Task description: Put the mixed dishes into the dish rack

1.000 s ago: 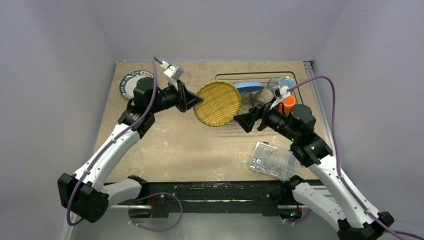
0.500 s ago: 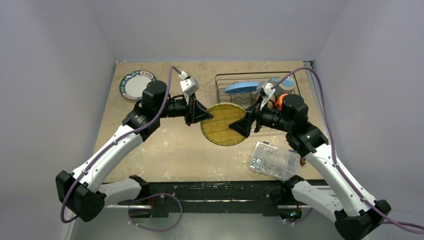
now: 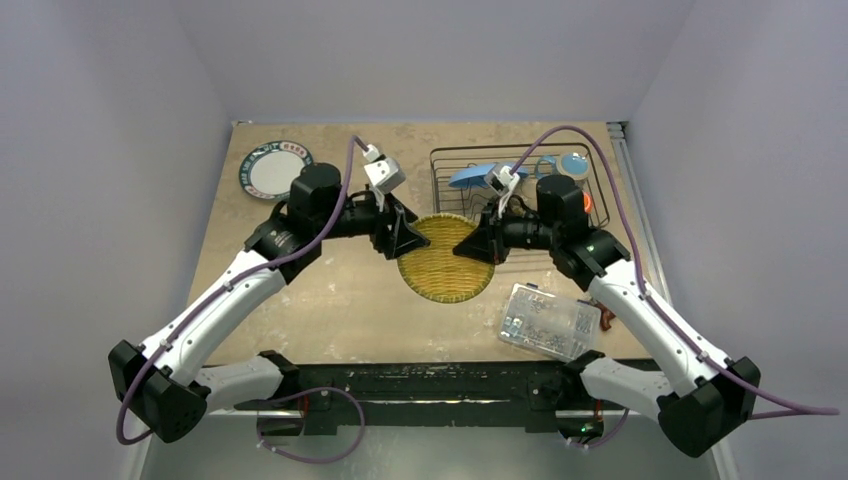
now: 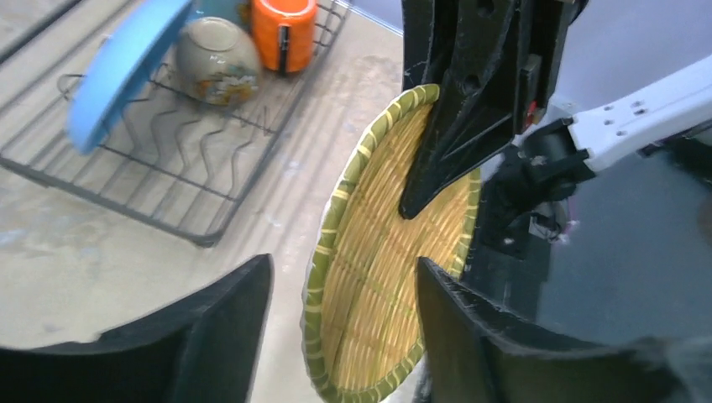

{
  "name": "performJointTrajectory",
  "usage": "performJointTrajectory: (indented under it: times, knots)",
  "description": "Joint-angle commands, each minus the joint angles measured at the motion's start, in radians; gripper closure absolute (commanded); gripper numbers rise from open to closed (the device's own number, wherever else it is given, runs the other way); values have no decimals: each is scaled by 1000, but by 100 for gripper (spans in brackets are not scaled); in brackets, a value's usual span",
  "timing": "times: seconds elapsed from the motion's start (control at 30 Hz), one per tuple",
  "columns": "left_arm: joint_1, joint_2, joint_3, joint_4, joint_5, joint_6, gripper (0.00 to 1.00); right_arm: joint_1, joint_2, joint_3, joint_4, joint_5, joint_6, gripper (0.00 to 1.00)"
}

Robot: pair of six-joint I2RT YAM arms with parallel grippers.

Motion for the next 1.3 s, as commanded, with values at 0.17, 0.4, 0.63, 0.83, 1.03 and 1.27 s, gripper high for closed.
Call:
performJointTrajectory:
  times: [0.17,0.4,0.63,0.83,1.03,1.27]
  knots:
    - [-12,-139,49,-80,-791,-14,14,3,-84,89,28,410,-187,100]
    - [-13,-203,3,-26,-862,-14,15,3,-186,131,80,866,-632,100]
    - [-13,-160,28,-55,-801,-38,17,4,-91,147,-35,774,-1140,100]
    - [-13,-155,23,-48,-787,-48,17,5,38,171,-213,632,-1432,100]
    - [-13,-141,24,-47,-754,-66,17,5,209,210,-144,848,-1471,100]
    - [-12,-123,31,-55,-733,-84,17,5,378,322,-82,917,-1521,100]
